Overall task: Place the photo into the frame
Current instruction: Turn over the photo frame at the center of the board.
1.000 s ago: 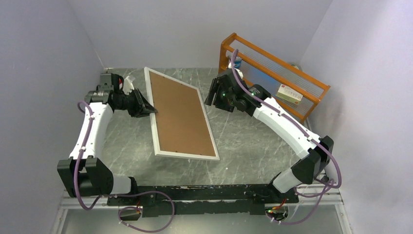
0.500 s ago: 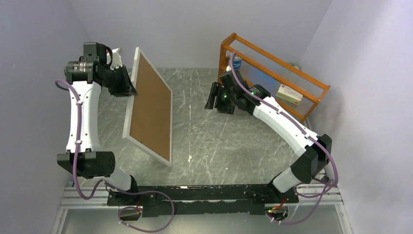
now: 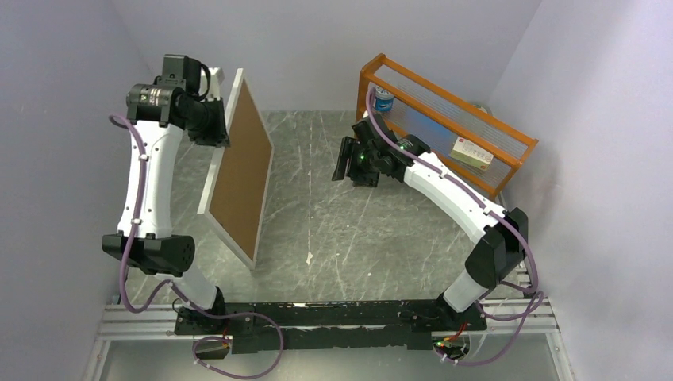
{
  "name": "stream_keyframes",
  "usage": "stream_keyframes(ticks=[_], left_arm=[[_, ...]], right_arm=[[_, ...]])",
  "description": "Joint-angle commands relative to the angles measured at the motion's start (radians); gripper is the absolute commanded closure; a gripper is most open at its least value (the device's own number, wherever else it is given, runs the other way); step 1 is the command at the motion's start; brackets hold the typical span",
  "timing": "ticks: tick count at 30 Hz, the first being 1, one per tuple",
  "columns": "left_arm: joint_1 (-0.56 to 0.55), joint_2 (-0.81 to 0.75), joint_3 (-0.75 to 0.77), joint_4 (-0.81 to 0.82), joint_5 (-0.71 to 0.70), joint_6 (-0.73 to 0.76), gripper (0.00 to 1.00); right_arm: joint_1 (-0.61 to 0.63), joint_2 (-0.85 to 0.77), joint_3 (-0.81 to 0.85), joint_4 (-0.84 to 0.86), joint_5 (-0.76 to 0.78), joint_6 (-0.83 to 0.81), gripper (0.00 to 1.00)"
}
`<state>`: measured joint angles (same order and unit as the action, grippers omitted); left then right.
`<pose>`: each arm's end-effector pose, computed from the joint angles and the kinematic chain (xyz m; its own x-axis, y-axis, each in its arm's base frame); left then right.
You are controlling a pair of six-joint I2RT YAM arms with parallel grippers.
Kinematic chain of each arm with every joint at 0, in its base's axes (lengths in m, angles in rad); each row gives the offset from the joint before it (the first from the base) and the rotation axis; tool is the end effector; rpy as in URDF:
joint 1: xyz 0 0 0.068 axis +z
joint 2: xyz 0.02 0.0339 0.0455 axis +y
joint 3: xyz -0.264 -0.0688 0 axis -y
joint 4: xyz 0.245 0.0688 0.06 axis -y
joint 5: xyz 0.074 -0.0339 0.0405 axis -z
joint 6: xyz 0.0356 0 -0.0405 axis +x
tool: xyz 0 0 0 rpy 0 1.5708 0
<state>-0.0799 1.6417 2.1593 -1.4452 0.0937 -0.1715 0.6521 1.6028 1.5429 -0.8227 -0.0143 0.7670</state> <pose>0.2864 -0.0263 0.4626 -0.8090 -0.1057 -0.5782 -0.0027 0.9844 -0.1761 0.2749 0.2105 0.3379 -0.8681 0.2102 -0.4496 -0.0160 0.8935 0.4487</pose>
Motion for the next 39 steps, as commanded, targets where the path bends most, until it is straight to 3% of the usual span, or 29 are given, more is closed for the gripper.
stream_keyframes(ticks=[1, 5, 8, 11, 14, 20, 25, 33, 39], left_arm=[[-0.075, 0.006, 0.098, 0.046, -0.092, 0.035, 0.97], [-0.185, 0.031, 0.107, 0.045, -0.190, -0.006, 0.97], [-0.282, 0.034, 0.077, 0.054, -0.265, -0.033, 0.97], [-0.351, 0.044, 0.064, 0.045, -0.326, -0.057, 0.97], [-0.423, 0.052, 0.050, 0.042, -0.366, -0.081, 0.97], [-0.519, 0.062, 0.051, 0.044, -0.370, -0.123, 0.86], [-0.543, 0.051, 0.035, 0.066, -0.310, -0.148, 0.81], [-0.555, 0.018, -0.033, 0.141, -0.199, -0.151, 0.79], [-0.564, 0.014, -0.068, 0.174, -0.159, -0.157, 0.73]], right_arm=[[-0.022, -0.002, 0.044, 0.020, -0.035, 0.032, 0.36], [-0.040, 0.001, 0.056, 0.065, -0.086, 0.058, 0.31], [-0.051, -0.006, 0.081, 0.133, -0.114, 0.068, 0.17], [-0.056, 0.012, 0.142, 0.174, -0.135, 0.097, 0.13], [-0.056, 0.063, 0.229, 0.176, -0.171, 0.130, 0.12], [-0.064, 0.134, 0.325, 0.223, -0.235, 0.228, 0.12], [-0.087, 0.155, 0.335, 0.319, -0.306, 0.327, 0.12], [-0.099, 0.196, 0.340, 0.436, -0.410, 0.398, 0.20], [-0.100, 0.257, 0.405, 0.374, -0.419, 0.388, 0.20]])
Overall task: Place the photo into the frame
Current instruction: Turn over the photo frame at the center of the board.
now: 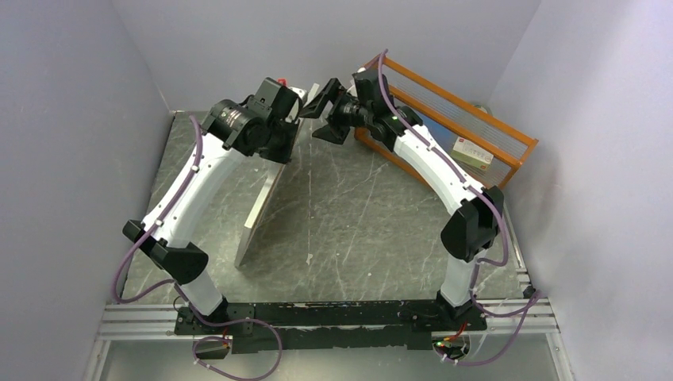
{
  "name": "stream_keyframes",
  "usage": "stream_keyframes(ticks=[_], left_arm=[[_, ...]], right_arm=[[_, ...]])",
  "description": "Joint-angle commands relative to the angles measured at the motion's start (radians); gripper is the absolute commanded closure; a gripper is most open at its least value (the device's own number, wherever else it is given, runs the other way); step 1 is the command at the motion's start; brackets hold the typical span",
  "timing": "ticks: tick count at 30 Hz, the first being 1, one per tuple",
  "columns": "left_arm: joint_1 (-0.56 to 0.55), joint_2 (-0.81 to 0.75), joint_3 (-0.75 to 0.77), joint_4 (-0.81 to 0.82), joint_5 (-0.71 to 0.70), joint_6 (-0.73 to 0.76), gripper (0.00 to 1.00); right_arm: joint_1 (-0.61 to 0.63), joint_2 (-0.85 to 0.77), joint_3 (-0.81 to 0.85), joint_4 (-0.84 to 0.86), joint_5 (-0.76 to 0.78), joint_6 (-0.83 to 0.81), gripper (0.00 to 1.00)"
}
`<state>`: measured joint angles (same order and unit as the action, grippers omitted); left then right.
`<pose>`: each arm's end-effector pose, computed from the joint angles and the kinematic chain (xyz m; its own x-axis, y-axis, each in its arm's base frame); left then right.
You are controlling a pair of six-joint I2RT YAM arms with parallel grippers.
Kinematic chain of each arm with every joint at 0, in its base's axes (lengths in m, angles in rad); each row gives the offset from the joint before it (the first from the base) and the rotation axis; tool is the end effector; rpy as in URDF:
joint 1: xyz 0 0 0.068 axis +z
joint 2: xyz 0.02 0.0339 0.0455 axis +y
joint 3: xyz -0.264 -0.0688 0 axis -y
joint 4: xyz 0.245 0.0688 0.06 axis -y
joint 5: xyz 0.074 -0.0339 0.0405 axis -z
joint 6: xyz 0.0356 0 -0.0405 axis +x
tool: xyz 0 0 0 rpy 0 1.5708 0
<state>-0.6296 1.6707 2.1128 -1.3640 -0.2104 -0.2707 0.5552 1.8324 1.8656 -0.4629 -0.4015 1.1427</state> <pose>0.2532 -0.1753 0.4485 -0.7472 0.2208 -0.6268 0.2844 0.9587 -0.0013 0.3566 0.2375 0.3921 -0.8630 0.4501 -0.2293 -0.0047 0.4468 0.8946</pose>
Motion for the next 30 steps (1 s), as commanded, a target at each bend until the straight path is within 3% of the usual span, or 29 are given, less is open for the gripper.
stream_keyframes(ticks=[1, 5, 8, 13, 18, 23, 30], left_arm=[[-0.015, -0.016, -0.026, 0.098, 0.160, -0.056, 0.72], [-0.016, -0.029, -0.051, 0.124, 0.226, -0.043, 0.61], [-0.016, -0.057, -0.094, 0.166, 0.288, -0.037, 0.52], [-0.014, -0.120, -0.159, 0.264, 0.396, -0.044, 0.28], [-0.003, -0.162, -0.207, 0.338, 0.454, -0.050, 0.20], [0.080, -0.188, -0.290, 0.379, 0.398, -0.116, 0.19], [0.366, -0.253, -0.611, 0.497, 0.412, -0.244, 0.19]], right_arm=[[-0.002, 0.036, 0.093, -0.008, -0.014, 0.004, 0.20], [-0.009, 0.070, 0.139, -0.100, 0.016, -0.033, 0.22], [-0.021, 0.065, 0.121, -0.131, 0.013, -0.051, 0.30], [-0.049, -0.028, -0.040, -0.087, 0.003, -0.068, 0.45], [-0.077, -0.117, -0.207, 0.005, -0.051, -0.132, 0.48], [-0.106, -0.158, -0.369, 0.104, -0.153, -0.221, 0.41], [-0.136, -0.160, -0.503, 0.178, -0.167, -0.347, 0.20]])
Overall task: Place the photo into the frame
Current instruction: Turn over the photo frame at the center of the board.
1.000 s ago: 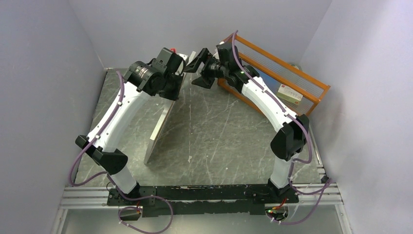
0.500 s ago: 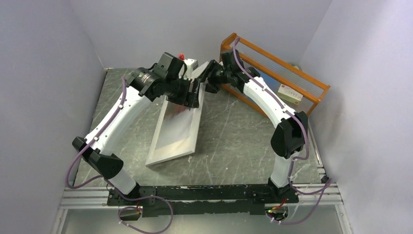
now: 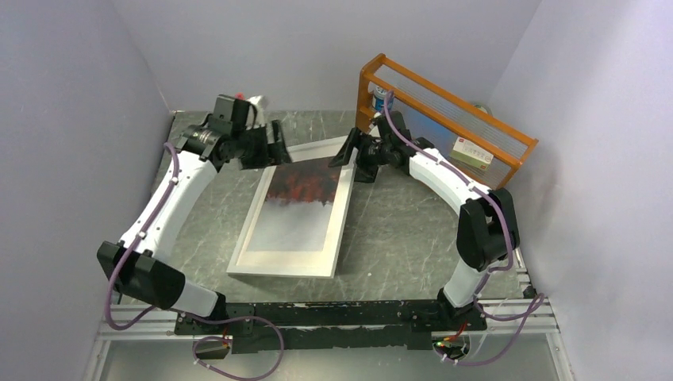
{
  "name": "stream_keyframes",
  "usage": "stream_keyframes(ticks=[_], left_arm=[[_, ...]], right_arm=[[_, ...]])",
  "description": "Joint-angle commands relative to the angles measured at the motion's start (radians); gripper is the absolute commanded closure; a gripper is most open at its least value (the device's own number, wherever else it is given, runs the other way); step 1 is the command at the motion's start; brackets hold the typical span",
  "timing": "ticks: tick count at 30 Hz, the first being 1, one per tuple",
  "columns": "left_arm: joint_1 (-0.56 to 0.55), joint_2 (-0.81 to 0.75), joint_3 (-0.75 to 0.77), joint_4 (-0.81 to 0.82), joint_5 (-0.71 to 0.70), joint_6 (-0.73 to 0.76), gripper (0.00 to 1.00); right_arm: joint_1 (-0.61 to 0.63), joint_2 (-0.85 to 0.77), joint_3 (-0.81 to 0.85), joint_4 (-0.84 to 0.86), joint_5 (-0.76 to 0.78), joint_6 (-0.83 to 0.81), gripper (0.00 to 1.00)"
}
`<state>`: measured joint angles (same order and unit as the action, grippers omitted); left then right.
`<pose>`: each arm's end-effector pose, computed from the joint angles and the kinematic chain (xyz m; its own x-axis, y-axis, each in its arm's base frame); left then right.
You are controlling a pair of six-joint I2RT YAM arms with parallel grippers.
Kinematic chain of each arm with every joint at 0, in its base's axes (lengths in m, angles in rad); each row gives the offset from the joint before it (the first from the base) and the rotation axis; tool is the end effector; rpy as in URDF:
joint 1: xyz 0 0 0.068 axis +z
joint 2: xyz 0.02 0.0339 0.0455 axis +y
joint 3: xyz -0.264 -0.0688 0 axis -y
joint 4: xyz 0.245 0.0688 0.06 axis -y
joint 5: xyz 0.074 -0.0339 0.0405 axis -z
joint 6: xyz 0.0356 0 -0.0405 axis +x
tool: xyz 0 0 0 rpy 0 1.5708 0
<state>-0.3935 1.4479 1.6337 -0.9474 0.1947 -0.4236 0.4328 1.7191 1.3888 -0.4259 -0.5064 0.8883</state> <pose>0.2709 -0.1199 0.4046 -0.7888 -0.1092 -0.6049 0.1988 0.8859 -0.4192 0.3438 0.1779 0.2798 -0.9261 0.3197 -0.2006 0.0500 0.6307 0.7744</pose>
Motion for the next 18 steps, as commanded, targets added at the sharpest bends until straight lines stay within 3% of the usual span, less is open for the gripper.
stream_keyframes(ticks=[1, 12, 18], left_arm=[[0.161, -0.030, -0.170, 0.096, 0.008, -0.097, 0.19], [0.343, 0.009, -0.428, 0.079, -0.090, -0.224, 0.18], [0.369, -0.034, -0.544, 0.072, -0.108, -0.290, 0.13]], right_arm=[[-0.017, -0.042, -0.035, 0.144, -0.053, -0.104, 0.19], [-0.021, -0.002, -0.191, 0.328, -0.055, -0.084, 0.16], [-0.007, 0.033, -0.265, 0.301, 0.002, -0.095, 0.13]])
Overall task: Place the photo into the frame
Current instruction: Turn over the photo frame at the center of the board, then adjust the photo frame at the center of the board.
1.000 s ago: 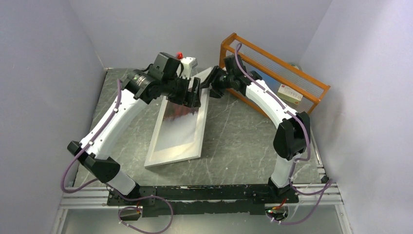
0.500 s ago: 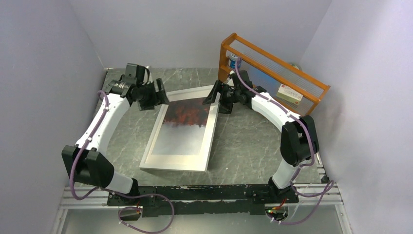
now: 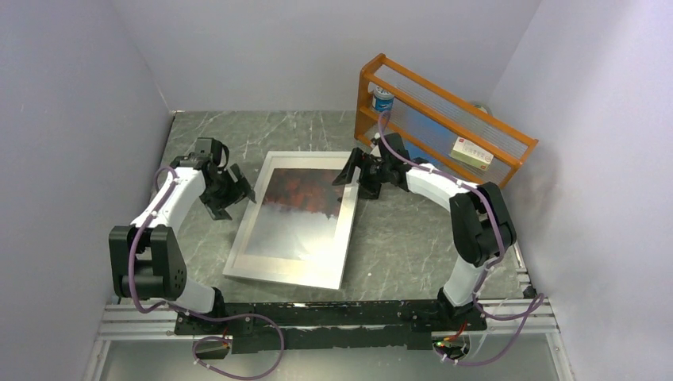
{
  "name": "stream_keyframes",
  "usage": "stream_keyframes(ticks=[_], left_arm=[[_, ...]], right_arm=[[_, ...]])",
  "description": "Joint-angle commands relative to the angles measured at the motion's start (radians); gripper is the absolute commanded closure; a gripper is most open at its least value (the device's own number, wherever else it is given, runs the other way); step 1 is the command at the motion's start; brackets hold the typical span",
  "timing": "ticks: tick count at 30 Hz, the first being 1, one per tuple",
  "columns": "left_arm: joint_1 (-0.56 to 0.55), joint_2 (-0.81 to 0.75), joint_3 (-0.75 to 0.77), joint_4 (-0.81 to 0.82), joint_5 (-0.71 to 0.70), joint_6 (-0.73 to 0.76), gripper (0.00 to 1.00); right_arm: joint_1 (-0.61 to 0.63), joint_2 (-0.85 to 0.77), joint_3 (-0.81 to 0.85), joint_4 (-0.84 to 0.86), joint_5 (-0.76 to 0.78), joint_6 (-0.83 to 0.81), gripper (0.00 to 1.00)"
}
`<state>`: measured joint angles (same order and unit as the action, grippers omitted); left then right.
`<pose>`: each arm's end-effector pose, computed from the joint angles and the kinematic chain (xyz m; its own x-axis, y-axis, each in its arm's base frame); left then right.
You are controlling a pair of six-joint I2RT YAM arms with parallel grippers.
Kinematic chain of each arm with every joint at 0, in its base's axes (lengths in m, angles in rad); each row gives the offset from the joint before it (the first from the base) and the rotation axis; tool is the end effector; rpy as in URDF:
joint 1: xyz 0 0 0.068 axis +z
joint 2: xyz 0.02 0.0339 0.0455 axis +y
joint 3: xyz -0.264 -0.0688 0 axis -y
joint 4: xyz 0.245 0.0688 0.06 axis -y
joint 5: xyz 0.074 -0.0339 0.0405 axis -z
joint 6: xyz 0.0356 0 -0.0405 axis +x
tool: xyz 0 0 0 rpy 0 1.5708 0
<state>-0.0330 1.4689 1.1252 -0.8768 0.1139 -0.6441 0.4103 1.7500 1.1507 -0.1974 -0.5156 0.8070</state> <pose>0.2813 -0.0133 0.2473 -0.7938 -0.5707 -0.2103 -0.5063 0.8116 -0.2914 0.3383 0.1663 0.2096 -0.9324 0.2796 -0.2289 0.0149 0.6627 0.7487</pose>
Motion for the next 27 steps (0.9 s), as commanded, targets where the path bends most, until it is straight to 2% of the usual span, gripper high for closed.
stream_keyframes(ticks=[1, 5, 8, 15, 19, 23, 27], left_arm=[[0.012, -0.057, -0.045, -0.008, -0.030, -0.079, 0.13], [0.012, -0.073, -0.073, -0.073, -0.049, -0.123, 0.12], [0.005, -0.114, -0.114, -0.086, -0.010, -0.126, 0.14], [-0.066, -0.185, -0.202, -0.122, 0.002, -0.187, 0.11], [-0.142, -0.200, -0.239, -0.195, -0.106, -0.295, 0.10], [-0.158, -0.227, -0.310, -0.222, -0.174, -0.370, 0.07], [-0.159, -0.284, -0.386, -0.195, -0.132, -0.420, 0.06]], right_arm=[[0.016, 0.002, -0.033, 0.057, 0.030, -0.021, 0.12], [0.020, -0.011, -0.031, -0.046, 0.138, -0.069, 0.09], [0.021, -0.012, -0.007, -0.170, 0.267, -0.109, 0.06], [0.021, -0.004, 0.037, -0.345, 0.497, -0.184, 0.04], [0.022, -0.019, 0.061, -0.338, 0.503, -0.203, 0.04], [0.024, 0.025, 0.103, -0.347, 0.487, -0.194, 0.04], [0.024, 0.040, 0.091, -0.320, 0.457, -0.177, 0.04]])
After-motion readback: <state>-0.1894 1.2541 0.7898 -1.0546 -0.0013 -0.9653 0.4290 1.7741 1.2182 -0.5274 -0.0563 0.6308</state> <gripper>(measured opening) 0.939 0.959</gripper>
